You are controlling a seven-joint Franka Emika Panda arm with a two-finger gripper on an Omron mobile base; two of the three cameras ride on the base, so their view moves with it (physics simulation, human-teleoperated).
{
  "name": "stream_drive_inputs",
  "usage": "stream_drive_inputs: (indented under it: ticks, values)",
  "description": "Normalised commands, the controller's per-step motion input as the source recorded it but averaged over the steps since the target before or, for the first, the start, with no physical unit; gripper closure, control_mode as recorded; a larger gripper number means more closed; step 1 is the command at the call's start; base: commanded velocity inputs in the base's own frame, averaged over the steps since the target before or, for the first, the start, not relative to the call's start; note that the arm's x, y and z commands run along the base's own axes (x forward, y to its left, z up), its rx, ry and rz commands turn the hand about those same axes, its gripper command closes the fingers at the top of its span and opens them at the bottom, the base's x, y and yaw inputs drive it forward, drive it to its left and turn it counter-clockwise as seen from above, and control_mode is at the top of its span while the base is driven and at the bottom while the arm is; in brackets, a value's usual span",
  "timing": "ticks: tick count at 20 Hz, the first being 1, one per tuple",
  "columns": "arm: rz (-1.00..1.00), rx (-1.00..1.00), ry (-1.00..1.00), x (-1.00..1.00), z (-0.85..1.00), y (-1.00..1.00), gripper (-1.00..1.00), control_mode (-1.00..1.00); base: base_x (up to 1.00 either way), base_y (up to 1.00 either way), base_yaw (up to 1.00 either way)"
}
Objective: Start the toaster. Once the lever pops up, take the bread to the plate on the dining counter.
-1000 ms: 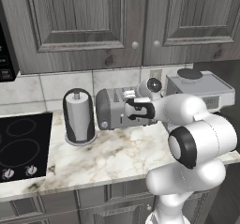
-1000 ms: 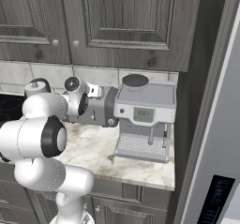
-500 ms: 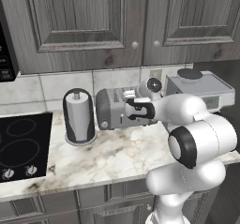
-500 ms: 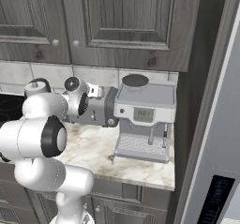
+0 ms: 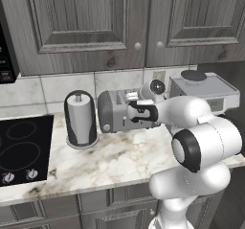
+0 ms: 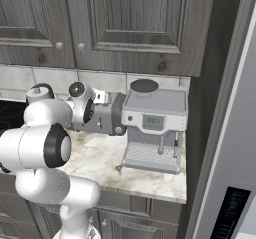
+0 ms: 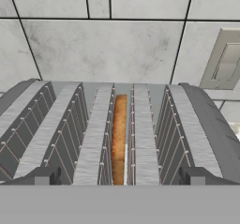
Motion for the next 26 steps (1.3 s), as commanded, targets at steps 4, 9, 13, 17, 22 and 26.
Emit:
stream_drive_inputs:
  ticks: [4, 9, 13, 17, 22, 26]
  values:
    - [0.0, 0.0, 0.0, 0.0, 0.0, 0.0, -1.0, -1.0, 0.0, 0.0, 0.0]
    - [0.0, 0.0, 0.0, 0.0, 0.0, 0.0, -1.0, -1.0, 0.0, 0.0, 0.0]
    - [0.0, 0.0, 0.0, 0.0, 0.0, 0.0, -1.0, -1.0, 0.0, 0.0, 0.0]
    - [0.0, 0.0, 0.0, 0.0, 0.0, 0.0, -1.0, -1.0, 0.0, 0.0, 0.0]
    - [0.0, 0.0, 0.0, 0.0, 0.0, 0.0, -1.0, -1.0, 0.0, 0.0, 0.0]
    - [0.0, 0.0, 0.0, 0.0, 0.0, 0.0, -1.0, -1.0, 0.0, 0.0, 0.0]
